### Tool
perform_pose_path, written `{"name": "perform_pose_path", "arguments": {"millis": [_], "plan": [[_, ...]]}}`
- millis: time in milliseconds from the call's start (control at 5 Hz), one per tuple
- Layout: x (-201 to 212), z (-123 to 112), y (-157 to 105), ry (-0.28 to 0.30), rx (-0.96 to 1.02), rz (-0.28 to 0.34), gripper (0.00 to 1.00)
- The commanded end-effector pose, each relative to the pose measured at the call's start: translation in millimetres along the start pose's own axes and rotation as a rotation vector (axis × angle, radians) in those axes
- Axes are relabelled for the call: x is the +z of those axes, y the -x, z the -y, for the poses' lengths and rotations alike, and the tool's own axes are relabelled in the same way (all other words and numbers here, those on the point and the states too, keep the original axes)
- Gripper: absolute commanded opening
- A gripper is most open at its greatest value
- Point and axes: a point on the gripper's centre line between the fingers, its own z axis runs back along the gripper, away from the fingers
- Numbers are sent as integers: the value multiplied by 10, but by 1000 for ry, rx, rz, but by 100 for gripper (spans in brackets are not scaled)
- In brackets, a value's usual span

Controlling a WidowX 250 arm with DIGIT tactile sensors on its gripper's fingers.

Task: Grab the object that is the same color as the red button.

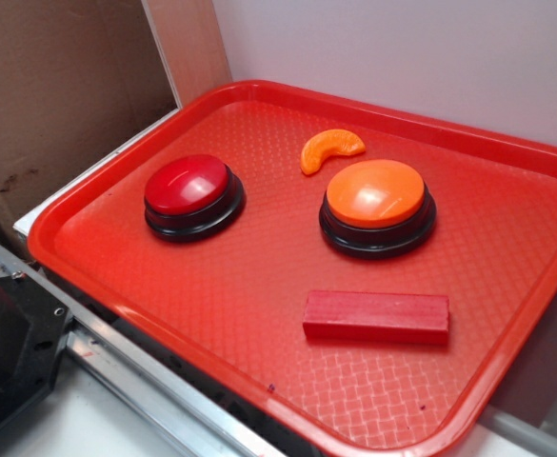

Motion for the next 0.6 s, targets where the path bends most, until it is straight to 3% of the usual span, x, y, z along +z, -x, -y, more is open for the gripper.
{"name": "perform_pose_path", "arguments": {"millis": [0,400], "plan": [[0,0,0,0,0,0,100],[-189,389,-254,-46,-346,24,100]]}}
